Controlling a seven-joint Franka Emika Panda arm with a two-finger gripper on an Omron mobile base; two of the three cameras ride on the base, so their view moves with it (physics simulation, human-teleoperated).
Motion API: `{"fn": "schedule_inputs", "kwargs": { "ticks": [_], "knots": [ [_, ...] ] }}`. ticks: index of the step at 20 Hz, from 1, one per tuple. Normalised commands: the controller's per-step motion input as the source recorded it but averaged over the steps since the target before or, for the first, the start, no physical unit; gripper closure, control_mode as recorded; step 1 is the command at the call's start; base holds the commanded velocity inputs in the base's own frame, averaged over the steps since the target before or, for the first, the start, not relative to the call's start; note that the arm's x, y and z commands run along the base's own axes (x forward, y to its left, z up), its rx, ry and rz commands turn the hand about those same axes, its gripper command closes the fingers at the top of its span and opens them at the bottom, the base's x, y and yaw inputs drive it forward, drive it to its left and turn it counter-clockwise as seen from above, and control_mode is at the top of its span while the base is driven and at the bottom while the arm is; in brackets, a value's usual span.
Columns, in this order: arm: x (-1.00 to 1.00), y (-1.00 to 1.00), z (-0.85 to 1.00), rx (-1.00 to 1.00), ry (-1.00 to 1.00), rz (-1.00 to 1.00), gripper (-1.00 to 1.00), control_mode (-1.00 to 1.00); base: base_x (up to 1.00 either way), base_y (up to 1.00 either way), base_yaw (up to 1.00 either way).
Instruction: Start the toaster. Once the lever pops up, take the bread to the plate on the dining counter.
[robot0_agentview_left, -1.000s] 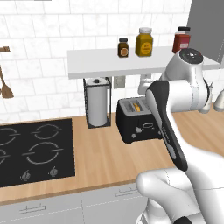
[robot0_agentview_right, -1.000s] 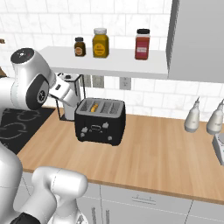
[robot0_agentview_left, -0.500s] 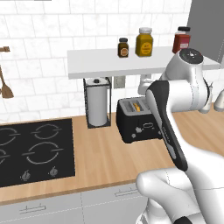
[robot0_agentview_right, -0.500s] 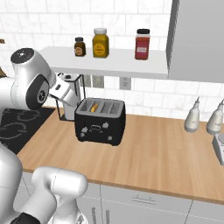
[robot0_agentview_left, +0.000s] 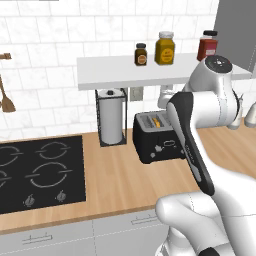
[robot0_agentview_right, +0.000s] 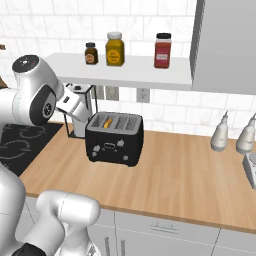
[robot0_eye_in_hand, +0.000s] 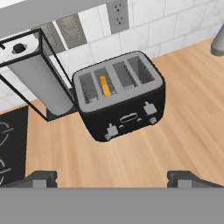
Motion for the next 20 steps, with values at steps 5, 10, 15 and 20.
{"fn": "schedule_inputs", "kwargs": {
  "ticks": [5, 10, 15, 20],
  "knots": [
    [0.0, 0.0, 0.0, 0.0, 0.0, 0.0, -1.0, -1.0, 0.0, 0.0, 0.0],
    [0.0, 0.0, 0.0, 0.0, 0.0, 0.0, -1.0, -1.0, 0.0, 0.0, 0.0],
    [0.0, 0.0, 0.0, 0.0, 0.0, 0.0, -1.0, -1.0, 0.0, 0.0, 0.0],
    [0.0, 0.0, 0.0, 0.0, 0.0, 0.0, -1.0, -1.0, 0.0, 0.0, 0.0]
  ]
}}
